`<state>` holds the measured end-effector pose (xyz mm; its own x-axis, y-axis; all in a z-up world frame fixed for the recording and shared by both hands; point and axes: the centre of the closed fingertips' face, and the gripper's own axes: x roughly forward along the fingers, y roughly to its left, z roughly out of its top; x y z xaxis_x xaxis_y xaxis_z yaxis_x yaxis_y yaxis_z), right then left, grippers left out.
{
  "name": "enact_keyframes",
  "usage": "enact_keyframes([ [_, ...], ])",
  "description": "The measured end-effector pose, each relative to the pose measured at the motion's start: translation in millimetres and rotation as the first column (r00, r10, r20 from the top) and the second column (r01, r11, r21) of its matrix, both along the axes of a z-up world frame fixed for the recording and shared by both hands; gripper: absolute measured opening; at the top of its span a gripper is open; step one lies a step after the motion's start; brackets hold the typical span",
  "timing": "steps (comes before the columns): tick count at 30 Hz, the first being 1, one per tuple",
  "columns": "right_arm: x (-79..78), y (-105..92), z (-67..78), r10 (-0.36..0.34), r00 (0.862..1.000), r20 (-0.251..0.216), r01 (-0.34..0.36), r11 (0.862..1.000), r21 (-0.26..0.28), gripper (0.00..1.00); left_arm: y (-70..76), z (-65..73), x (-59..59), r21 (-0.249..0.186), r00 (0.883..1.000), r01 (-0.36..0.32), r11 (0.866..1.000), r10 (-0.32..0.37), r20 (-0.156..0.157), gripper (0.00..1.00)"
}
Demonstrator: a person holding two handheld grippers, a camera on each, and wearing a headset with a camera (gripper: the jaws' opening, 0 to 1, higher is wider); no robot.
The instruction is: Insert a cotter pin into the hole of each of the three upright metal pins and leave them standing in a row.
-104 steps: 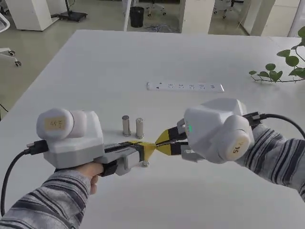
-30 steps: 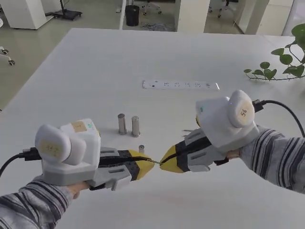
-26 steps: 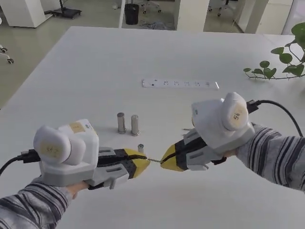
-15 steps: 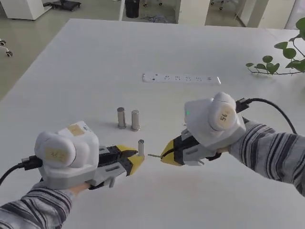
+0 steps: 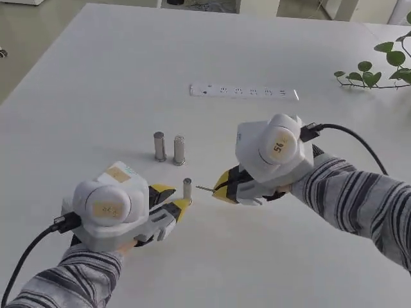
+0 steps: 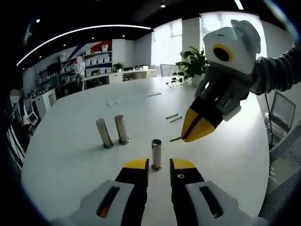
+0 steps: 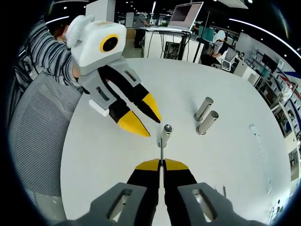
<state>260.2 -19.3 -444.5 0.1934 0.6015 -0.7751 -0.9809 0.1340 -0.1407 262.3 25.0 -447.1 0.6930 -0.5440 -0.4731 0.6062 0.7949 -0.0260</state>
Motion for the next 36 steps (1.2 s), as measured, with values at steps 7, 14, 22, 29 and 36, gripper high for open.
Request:
enact_keyframes([
  [7,9.2,-0.2,-4.2,-0.011,1.000,0.012,0.011,1.000,-0.017,0.00,-2.4,-10.6,11.2,0.033,1.000,-0.022,0.999,0.022,-0.007,0.14],
  [14,12.4,2.1,-5.8,-0.030,1.000,-0.004,0.030,1.000,-0.007,0.00,-9.5,-18.4,17.7,0.042,1.000,-0.021,0.999,0.022,-0.019,0.12],
  [22,11.8,5.7,-7.0,0.000,1.000,0.007,0.000,1.000,-0.028,0.00,-13.7,-22.5,20.6,0.040,0.999,-0.033,0.999,0.034,-0.030,0.10],
  [29,10.6,9.1,-6.9,0.010,1.000,0.008,-0.010,0.999,-0.033,0.00,-14.0,-22.8,23.0,0.030,0.997,-0.064,0.998,0.065,-0.039,0.06],
  [36,11.6,14.2,-2.9,0.020,1.000,0.019,-0.020,0.999,-0.036,0.00,-15.4,-23.1,23.4,0.048,0.997,-0.071,0.996,0.071,-0.007,0.05],
])
